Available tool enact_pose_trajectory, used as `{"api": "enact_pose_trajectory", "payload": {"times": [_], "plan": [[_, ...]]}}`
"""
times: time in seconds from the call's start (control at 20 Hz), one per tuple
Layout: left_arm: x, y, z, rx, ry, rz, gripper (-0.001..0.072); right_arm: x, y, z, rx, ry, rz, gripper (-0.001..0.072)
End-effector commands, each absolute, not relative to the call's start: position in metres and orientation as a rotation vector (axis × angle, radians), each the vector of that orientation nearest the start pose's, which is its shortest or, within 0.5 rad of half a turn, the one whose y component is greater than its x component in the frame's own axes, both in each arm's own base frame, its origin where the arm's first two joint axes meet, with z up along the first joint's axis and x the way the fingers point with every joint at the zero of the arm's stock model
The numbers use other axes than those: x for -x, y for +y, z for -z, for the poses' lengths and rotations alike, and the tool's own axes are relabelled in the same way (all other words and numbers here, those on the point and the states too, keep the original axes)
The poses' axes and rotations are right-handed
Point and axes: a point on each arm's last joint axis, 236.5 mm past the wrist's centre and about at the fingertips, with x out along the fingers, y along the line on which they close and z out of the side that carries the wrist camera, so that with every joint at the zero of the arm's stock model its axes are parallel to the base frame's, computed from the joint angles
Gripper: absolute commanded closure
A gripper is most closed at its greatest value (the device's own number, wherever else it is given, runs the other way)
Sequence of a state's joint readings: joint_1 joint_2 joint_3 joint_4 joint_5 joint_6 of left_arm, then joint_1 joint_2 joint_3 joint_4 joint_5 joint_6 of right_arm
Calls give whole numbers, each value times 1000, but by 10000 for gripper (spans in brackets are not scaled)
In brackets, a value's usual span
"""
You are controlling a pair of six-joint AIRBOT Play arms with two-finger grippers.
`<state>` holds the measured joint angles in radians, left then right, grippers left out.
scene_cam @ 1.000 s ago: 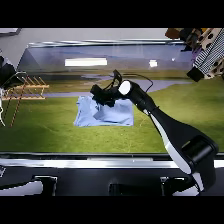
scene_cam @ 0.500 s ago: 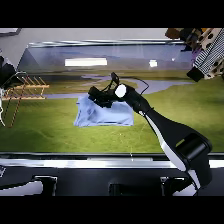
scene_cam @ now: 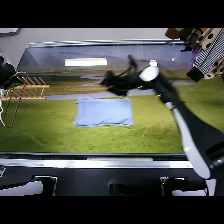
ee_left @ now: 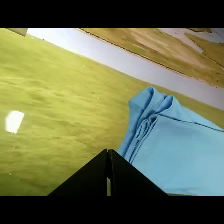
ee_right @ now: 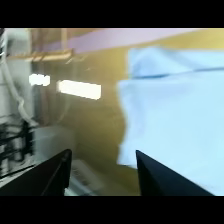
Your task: Fold the clothes and pants, and hang the long-sleeved shirts on hangers.
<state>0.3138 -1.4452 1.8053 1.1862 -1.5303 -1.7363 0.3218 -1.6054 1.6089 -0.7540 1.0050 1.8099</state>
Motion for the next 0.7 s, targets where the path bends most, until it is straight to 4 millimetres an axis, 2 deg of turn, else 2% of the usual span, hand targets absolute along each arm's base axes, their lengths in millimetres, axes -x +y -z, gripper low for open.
{"api": "enact_pose_trajectory", "payload": {"times": [0.0, 0.1, 0.2, 0.3, 0.4, 0.5, 0.65], "plan": [[-434, 48, -161, 563, 1106, -38, 692, -454, 172, -84, -622, 1251, -398, 233], [-434, 48, -161, 562, 1107, -38, 692, -455, 126, -60, -654, 1273, -337, 231], [-434, 48, -161, 562, 1107, -38, 692, -452, 106, -31, -704, 1289, -307, 230], [-434, 48, -161, 562, 1106, -38, 692, -439, 108, 7, -725, 1350, -325, 230], [-434, 48, -161, 555, 1106, -34, 692, -428, 124, 36, -754, 1398, -370, 230], [-434, 48, -161, 555, 1106, -34, 692, -424, 141, 54, -779, 1427, -413, 230], [-434, 48, -161, 556, 1106, -34, 692, -425, 161, 68, -781, 1432, -454, 230]]}}
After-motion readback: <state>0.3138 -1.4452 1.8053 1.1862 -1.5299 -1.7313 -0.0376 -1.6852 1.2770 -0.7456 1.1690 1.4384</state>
